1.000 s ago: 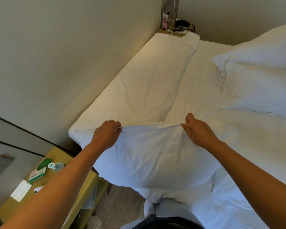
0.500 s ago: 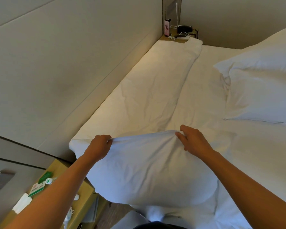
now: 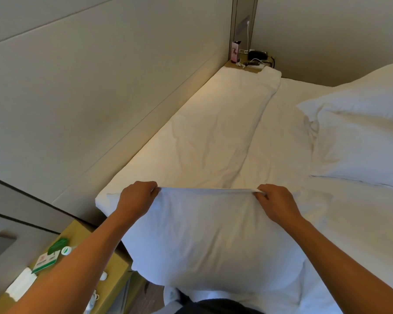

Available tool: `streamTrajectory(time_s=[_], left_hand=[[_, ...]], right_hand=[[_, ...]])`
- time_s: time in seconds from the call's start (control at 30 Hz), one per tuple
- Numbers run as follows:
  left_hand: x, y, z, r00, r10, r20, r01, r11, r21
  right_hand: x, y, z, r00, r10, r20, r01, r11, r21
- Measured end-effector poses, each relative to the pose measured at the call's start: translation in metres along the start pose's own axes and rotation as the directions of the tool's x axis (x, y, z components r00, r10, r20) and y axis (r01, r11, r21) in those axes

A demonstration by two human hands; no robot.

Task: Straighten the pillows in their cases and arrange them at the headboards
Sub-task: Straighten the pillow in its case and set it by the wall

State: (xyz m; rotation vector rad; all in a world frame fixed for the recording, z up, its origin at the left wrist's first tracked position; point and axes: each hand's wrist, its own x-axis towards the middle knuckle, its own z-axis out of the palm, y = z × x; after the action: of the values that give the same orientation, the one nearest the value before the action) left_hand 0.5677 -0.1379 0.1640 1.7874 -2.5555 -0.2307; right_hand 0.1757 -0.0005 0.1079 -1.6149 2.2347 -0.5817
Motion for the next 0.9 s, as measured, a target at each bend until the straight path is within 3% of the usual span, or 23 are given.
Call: streamTrajectory(time_s=[0.47, 0.7, 0.9], left_hand=[[-0.009, -0.046, -0.005, 0.982, 0.119, 0.147, -0.105, 0.990, -0.097], [-0.011, -0.044, 0.001, 0.965, 0.137, 0.222, -0.045, 0.926, -0.375], [-0.010, -0.040, -0.002, 0.983, 0.128, 0.135, -0.073, 0.933, -0.351]], right_hand=[[-0.043, -0.022, 0.006, 0.985, 0.147, -0.086, -0.141, 0.987, 0.075], [-0.053, -0.033, 0.008, 0.971, 0.181, -0.157, -0.169, 0.982, 0.082], [-0.056, -0.048, -0.002, 0.955, 0.159, -0.249, -0.149, 0.987, 0.057]])
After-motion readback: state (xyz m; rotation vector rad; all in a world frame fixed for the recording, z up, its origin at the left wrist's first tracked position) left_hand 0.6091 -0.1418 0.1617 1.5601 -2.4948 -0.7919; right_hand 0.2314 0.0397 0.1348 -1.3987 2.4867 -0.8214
